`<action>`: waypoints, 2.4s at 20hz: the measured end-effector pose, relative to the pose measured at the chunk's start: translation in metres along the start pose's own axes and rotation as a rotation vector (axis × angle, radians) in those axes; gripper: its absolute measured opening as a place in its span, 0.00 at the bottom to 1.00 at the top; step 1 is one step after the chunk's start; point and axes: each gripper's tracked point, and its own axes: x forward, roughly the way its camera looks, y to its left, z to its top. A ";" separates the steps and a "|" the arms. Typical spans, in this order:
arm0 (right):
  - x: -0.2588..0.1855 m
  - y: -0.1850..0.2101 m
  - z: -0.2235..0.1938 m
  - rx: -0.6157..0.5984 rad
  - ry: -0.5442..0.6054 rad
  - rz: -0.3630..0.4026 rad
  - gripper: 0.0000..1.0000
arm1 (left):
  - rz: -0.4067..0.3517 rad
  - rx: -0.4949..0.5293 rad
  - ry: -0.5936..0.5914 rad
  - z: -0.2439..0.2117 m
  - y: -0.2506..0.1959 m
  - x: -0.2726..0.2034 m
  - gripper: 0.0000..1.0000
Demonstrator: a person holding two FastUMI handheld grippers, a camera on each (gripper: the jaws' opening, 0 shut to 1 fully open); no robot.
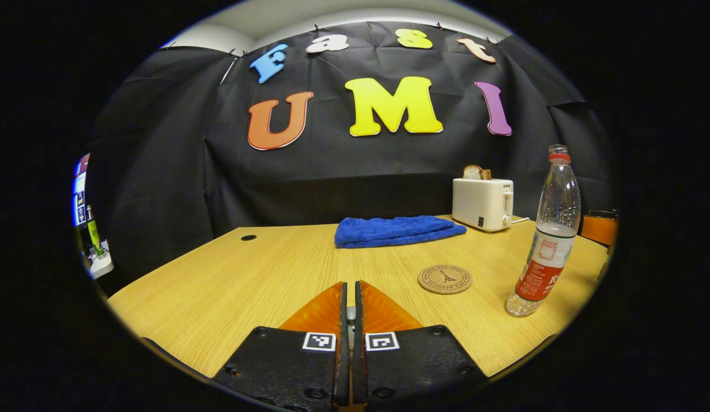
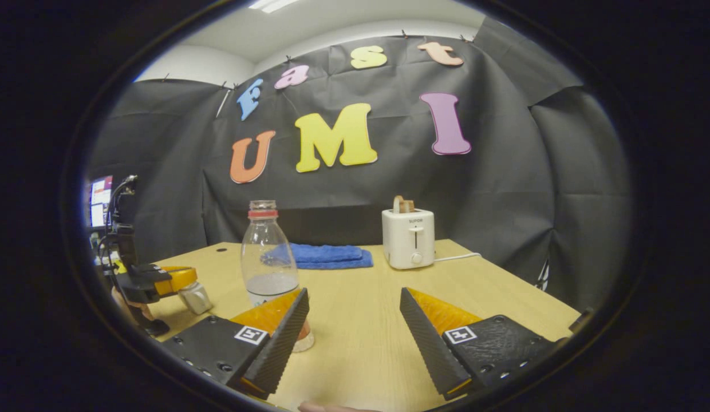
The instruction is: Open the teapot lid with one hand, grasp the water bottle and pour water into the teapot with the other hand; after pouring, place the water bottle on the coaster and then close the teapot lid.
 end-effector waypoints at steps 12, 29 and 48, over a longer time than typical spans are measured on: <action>-0.018 0.047 -0.014 0.044 0.056 0.143 0.95 | -0.025 -0.037 -0.065 0.056 -0.002 -0.023 0.02; 0.052 0.102 -0.030 0.015 0.094 0.123 0.93 | -0.020 -0.036 -0.072 0.082 0.024 -0.080 0.02; 0.070 0.140 -0.024 -0.662 0.139 0.019 0.72 | -0.077 -0.069 -0.047 0.087 0.059 -0.107 0.02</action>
